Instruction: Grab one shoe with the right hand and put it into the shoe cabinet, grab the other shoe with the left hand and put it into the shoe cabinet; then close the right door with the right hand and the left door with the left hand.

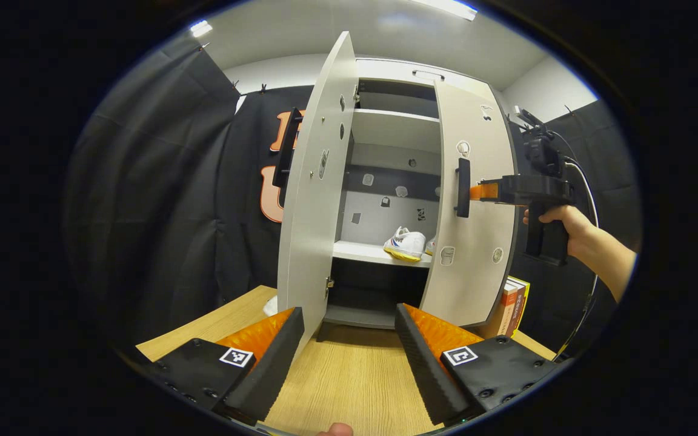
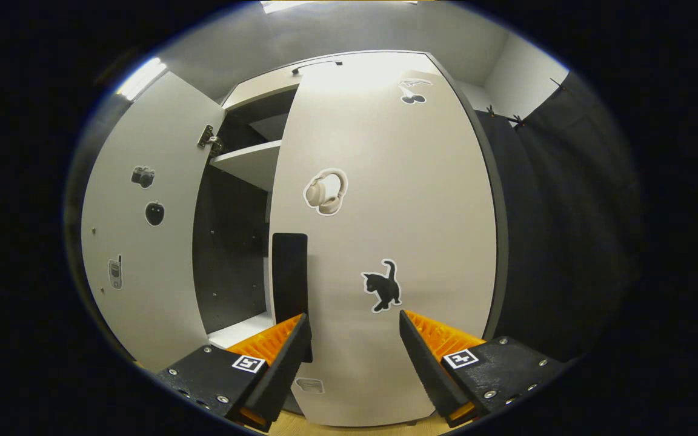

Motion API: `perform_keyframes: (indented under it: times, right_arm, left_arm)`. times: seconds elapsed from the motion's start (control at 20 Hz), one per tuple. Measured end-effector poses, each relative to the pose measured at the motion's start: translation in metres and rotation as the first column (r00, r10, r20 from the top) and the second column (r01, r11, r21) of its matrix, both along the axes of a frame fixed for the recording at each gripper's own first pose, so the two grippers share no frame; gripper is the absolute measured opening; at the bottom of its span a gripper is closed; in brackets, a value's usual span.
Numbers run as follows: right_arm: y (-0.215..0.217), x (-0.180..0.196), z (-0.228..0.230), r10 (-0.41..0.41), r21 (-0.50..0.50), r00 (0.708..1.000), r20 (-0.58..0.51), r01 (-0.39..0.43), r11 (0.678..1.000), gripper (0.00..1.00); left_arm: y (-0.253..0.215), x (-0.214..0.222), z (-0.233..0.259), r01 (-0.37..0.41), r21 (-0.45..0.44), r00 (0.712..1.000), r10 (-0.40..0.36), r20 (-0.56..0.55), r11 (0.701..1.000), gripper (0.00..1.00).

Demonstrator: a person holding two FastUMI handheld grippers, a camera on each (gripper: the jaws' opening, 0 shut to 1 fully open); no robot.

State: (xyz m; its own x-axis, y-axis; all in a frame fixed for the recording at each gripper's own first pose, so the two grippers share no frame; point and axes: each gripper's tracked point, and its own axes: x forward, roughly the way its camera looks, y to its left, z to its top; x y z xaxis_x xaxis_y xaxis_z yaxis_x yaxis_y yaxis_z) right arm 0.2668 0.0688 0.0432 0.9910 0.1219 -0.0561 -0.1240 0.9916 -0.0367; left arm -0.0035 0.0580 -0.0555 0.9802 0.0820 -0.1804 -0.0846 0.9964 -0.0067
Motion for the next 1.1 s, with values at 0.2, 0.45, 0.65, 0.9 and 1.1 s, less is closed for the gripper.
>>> perform_keyframes:
  times: [0.2, 0.45, 0.65, 0.9, 1.1]
  right_arm:
    - [0.001, 0.003, -0.001, -0.013, -0.019, 1.000, 0.012, 0.013, 1.000, 0.91]
    - [-0.006, -0.007, 0.004, -0.027, -0.003, 1.000, 0.007, 0.027, 1.000, 0.92]
    - [-0.023, -0.047, 0.013, -0.036, 0.010, 0.999, 0.017, 0.036, 0.999, 0.92]
    - [-0.049, -0.105, 0.018, -0.057, 0.040, 0.997, 0.049, 0.055, 0.998, 0.92]
    - [-0.068, -0.156, 0.011, -0.095, 0.033, 0.994, 0.055, 0.094, 0.995, 0.92]
  left_arm:
    - [-0.001, -0.001, 0.001, 0.003, 0.000, 1.000, -0.003, 0.002, 1.000, 0.98]
    - [-0.002, 0.001, 0.004, 0.005, -0.014, 1.000, -0.005, 0.006, 1.000, 0.98]
    - [-0.003, 0.004, 0.012, 0.006, -0.002, 1.000, -0.006, 0.020, 1.000, 0.98]
    - [-0.010, 0.009, 0.020, 0.019, -0.018, 0.999, -0.018, 0.032, 1.000, 0.98]
    - [-0.014, 0.013, 0.027, 0.027, -0.010, 0.999, -0.027, 0.043, 1.000, 0.98]
